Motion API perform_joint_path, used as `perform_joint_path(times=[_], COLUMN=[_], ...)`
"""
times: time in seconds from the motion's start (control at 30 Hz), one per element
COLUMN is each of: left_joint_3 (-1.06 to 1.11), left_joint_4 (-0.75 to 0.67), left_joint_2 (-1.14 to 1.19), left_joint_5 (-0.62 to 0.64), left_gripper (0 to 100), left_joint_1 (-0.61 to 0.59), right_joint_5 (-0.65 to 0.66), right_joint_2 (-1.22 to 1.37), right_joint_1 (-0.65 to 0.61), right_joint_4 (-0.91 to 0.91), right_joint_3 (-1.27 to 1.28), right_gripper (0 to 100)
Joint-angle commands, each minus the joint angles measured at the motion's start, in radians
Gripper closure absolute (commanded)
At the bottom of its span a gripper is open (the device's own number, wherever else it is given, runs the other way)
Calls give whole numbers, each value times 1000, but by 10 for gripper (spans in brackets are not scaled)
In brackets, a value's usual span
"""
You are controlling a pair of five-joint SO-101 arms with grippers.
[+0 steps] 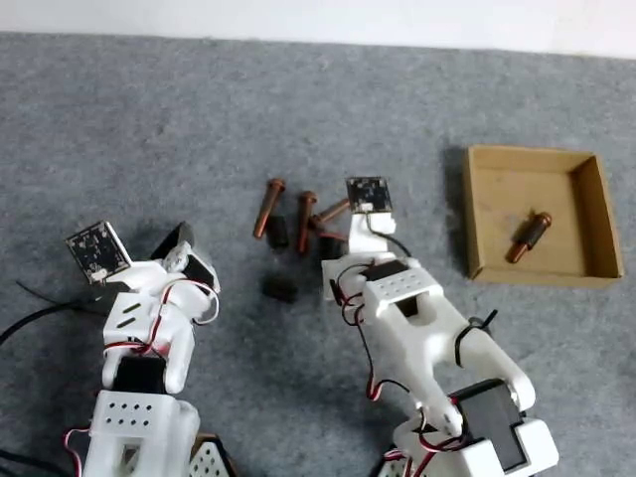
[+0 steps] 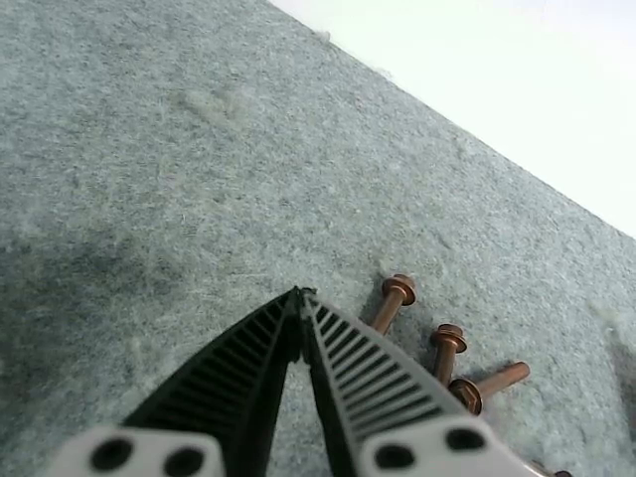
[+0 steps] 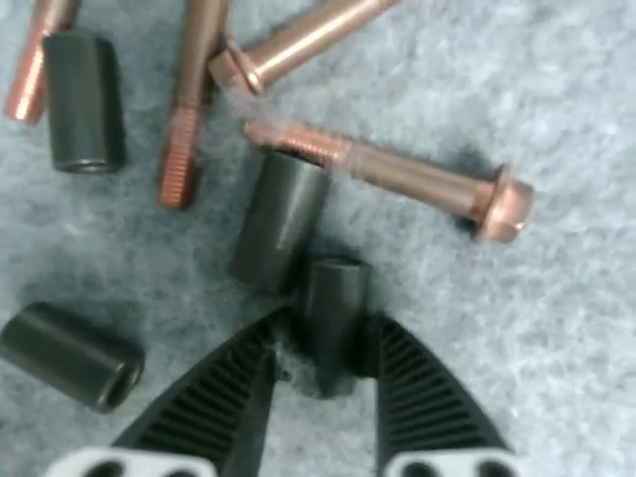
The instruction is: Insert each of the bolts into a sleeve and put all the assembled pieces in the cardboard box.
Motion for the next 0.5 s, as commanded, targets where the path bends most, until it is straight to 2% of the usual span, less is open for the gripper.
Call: perform_joint_path(times=[0.0, 0.2, 0.47], left_joint_3=[-7, -7, -7], left_joint_4=[-23, -23, -23], left_joint_2=[-12, -10, -12], left_joint_5=[-9, -9, -9], left_gripper=[989, 989, 989], left_joint_1=[10, 10, 10], right_joint_5=[12, 12, 25], right_joint_2=[-2, -94, -595], right_joint_1=[7, 82, 113], right_joint_4=[-33, -28, -35], right_joint_3=[-31, -28, 222], right_gripper=[985, 994, 994])
